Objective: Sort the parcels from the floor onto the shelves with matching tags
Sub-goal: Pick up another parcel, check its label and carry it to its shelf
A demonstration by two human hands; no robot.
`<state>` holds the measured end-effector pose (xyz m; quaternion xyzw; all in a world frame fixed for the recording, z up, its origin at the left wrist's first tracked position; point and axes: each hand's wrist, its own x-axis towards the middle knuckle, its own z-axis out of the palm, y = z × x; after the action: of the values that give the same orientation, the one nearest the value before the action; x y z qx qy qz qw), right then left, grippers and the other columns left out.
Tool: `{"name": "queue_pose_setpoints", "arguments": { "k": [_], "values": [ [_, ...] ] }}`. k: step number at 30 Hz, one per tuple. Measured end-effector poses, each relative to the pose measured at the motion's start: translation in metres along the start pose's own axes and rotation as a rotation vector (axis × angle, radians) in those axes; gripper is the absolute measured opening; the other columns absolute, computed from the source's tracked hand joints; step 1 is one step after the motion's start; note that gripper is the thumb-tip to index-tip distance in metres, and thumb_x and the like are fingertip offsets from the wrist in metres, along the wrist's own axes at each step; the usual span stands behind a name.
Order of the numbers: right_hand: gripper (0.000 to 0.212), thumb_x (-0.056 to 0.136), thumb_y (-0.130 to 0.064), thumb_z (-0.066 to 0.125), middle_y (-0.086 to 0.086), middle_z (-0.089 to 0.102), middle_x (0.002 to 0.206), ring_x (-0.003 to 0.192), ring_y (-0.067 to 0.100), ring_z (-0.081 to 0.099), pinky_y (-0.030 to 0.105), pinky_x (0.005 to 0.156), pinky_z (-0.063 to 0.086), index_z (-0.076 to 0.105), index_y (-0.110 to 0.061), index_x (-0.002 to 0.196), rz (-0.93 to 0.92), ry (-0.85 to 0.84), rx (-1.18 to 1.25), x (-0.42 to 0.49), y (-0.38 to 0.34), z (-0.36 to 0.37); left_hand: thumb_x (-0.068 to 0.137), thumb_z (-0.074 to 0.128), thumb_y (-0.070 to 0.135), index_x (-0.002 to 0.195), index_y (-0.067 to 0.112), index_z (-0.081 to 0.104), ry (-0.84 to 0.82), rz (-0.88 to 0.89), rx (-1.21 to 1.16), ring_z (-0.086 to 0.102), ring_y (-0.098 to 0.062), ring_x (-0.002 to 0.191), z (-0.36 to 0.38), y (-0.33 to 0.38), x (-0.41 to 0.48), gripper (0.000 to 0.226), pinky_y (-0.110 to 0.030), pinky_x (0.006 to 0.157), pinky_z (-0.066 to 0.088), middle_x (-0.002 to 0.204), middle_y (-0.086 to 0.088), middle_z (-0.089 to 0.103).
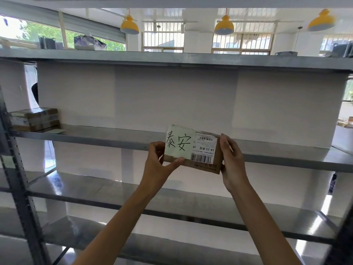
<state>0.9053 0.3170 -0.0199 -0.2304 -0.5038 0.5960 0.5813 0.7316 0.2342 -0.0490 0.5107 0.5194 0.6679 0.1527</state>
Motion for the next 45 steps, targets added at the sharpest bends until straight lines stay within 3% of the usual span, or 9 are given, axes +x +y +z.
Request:
{"name": "queue_pose_setpoints", "arguments": {
  "k": [4,7,10,13,19,26,30,39,45],
  "values": [
    [0.051,0.077,-0.052,0.058,0.001,0.068,0.114,0.104,0.017,0.065,0.047,0.088,0.055,0.062,-0.023,0.119,-0.017,-0.039,-0.108,0.003,-0.001,0.013,0.065,0.081,0.025,0.13,0.024,0.038,0.082,0.02,0.051,0.054,-0.006,0.11,-0.002,-0.005,-0.005,0.078,-0.017,0.088,0.052,0.115,0.014,0.052],
    [0.043,0.088,-0.047,0.051,0.0,0.067,0.118,0.108,0.018,0.063,0.045,0.089,0.054,0.059,-0.025,0.124,0.003,-0.066,-0.129,0.003,0.005,0.019,0.069,0.079,0.026,0.128,0.028,0.042,0.094,0.025,0.102,0.053,-0.01,0.112,-0.006,-0.007,-0.009,0.07,-0.016,0.084,0.052,0.12,0.007,0.053],
    [0.032,0.093,-0.047,0.043,-0.005,0.07,0.107,0.096,0.011,0.068,0.039,0.077,0.059,0.065,-0.03,0.11,0.003,-0.114,-0.165,-0.002,0.013,0.026,0.072,0.076,0.029,0.126,0.032,0.042,0.111,0.007,0.158,0.052,-0.015,0.113,-0.016,-0.009,-0.011,0.063,-0.022,0.087,0.052,0.125,-0.002,0.053],
    [0.037,0.094,-0.047,0.039,-0.005,0.071,0.105,0.088,0.005,0.069,0.031,0.068,0.058,0.064,-0.027,0.112,0.02,-0.145,-0.179,-0.006,0.021,0.033,0.074,0.075,0.032,0.129,0.027,0.044,0.121,-0.007,0.225,0.053,-0.015,0.11,-0.028,-0.011,-0.013,0.063,-0.016,0.08,0.049,0.123,-0.003,0.054],
    [0.037,0.095,-0.047,0.038,-0.004,0.07,0.105,0.09,0.007,0.069,0.033,0.073,0.058,0.064,-0.027,0.111,0.076,-0.218,-0.174,-0.016,0.041,0.062,0.075,0.074,0.034,0.125,0.033,0.041,0.169,-0.071,0.281,0.054,-0.014,0.106,-0.061,-0.013,-0.027,0.06,-0.011,0.069,0.047,0.121,0.001,0.053],
    [0.042,0.096,-0.044,0.039,0.001,0.069,0.11,0.095,0.012,0.068,0.041,0.079,0.057,0.061,-0.017,0.118,0.106,-0.307,-0.123,-0.04,0.067,0.118,0.076,0.074,0.027,0.135,0.019,0.039,0.224,-0.17,0.282,0.054,-0.019,0.115,-0.127,-0.004,-0.051,0.069,-0.03,0.09,0.053,0.128,-0.004,0.053],
    [0.043,0.097,-0.042,0.037,0.006,0.067,0.114,0.096,0.015,0.067,0.049,0.087,0.054,0.058,-0.013,0.121,0.162,-0.355,-0.112,-0.054,0.079,0.155,0.081,0.068,0.026,0.131,0.019,0.042,0.256,-0.23,0.235,0.056,-0.018,0.113,-0.164,0.004,-0.063,0.057,-0.022,0.081,0.053,0.124,-0.002,0.058],
    [0.042,0.097,-0.042,0.037,0.009,0.064,0.117,0.099,0.021,0.066,0.05,0.087,0.055,0.051,-0.014,0.124,0.227,-0.402,-0.086,-0.069,0.121,0.215,0.089,0.059,0.026,0.129,0.015,0.048,0.329,-0.308,0.2,0.056,-0.022,0.116,-0.229,-0.004,-0.074,0.043,-0.039,0.098,0.05,0.125,-0.003,0.06],
    [0.039,0.095,-0.042,0.042,0.007,0.062,0.112,0.089,0.015,0.065,0.035,0.068,0.058,0.047,-0.017,0.126,0.292,-0.354,-0.045,-0.065,0.146,0.235,0.086,0.064,0.021,0.111,0.028,0.048,0.361,-0.295,0.252,0.057,-0.01,0.099,-0.243,-0.022,-0.069,0.031,-0.01,0.065,0.052,0.102,0.014,0.058]
  ]
}}
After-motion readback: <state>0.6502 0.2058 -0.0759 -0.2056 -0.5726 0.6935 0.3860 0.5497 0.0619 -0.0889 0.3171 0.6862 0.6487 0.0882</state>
